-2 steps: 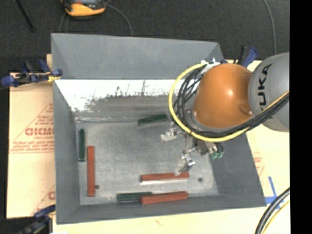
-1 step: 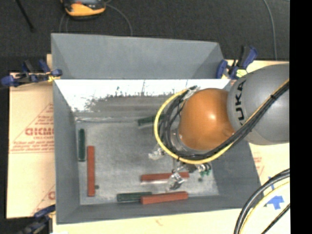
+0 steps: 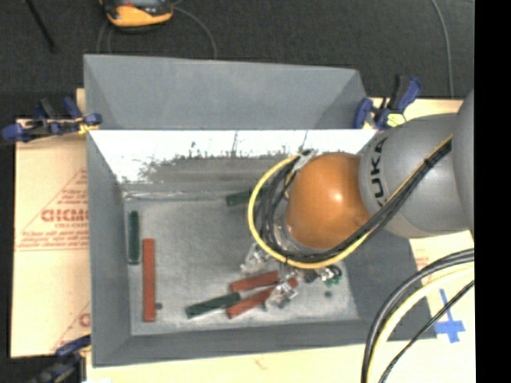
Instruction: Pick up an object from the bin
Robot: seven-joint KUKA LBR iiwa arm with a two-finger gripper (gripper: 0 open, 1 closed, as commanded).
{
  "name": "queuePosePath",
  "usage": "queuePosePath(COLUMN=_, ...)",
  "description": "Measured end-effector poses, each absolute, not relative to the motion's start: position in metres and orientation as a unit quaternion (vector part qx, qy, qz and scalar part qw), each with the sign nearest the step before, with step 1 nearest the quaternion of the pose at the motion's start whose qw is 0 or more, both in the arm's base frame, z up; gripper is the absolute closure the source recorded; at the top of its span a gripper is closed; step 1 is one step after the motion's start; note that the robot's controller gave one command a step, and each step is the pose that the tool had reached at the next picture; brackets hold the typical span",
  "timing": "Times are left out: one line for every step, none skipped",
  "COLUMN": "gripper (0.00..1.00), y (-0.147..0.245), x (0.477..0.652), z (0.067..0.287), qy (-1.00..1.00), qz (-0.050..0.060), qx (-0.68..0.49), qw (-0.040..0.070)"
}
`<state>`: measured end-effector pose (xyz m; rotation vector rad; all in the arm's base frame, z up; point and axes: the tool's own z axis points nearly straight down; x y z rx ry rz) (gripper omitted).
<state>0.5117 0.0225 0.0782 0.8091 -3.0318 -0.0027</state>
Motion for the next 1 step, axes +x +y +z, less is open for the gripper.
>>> queuePosePath(gripper=1.0, y=0.0221, x=0.5117, z=0.0784, qy=-0.966, qz=-0.001, qx=0.257, qw=0.002)
